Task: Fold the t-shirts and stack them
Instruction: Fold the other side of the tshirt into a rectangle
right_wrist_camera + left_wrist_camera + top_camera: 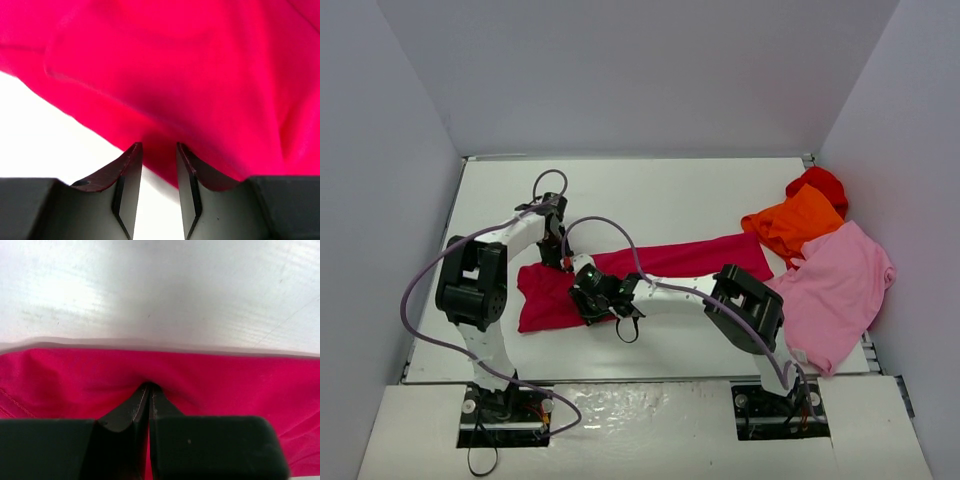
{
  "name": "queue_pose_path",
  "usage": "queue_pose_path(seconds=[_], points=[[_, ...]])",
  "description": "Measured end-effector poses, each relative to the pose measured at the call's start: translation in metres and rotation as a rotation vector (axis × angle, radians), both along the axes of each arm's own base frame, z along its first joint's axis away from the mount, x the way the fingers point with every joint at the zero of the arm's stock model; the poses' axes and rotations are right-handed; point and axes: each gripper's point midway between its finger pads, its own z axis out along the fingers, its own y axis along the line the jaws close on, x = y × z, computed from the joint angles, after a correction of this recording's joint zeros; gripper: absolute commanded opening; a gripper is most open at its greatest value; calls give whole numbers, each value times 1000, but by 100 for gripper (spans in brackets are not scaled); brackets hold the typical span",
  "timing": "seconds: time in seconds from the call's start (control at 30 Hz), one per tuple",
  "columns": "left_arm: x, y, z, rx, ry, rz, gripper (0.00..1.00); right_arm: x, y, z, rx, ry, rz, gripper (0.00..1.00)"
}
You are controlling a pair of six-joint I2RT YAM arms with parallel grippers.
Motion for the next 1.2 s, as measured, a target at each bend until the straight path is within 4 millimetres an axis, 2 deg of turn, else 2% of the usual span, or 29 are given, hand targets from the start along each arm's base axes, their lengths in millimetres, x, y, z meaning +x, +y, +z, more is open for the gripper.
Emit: queue_pose_path(seconds=[0.13,0.23,0.37,0.47,0.63,0.77,0.97,1.2], points=[[12,-5,0,-12,-4,-12,0,4,-3,5,-24,-13,-15,31],[17,-8,1,-24,-9,-15,0,11,4,17,-8,-40,-23,31],[21,-10,1,-35,-14,-20,0,25,26,38,37,-80,-24,31],[22,-11,1,-41,-21,-21,0,34,41,44,60,-99,-23,32],[23,-12,1,-83,-29,-14,0,44,55,35,60,-107,-31,32],[22,-12,1,-105,-35,-11,0,50,56,24,50,-102,-39,31],[23,-12,1,-108,-45,-13,0,54,54,7,29,-90,-43,0],[24,-13,1,-110,-44,-14,0,53,54,0,23,-77,-43,0]])
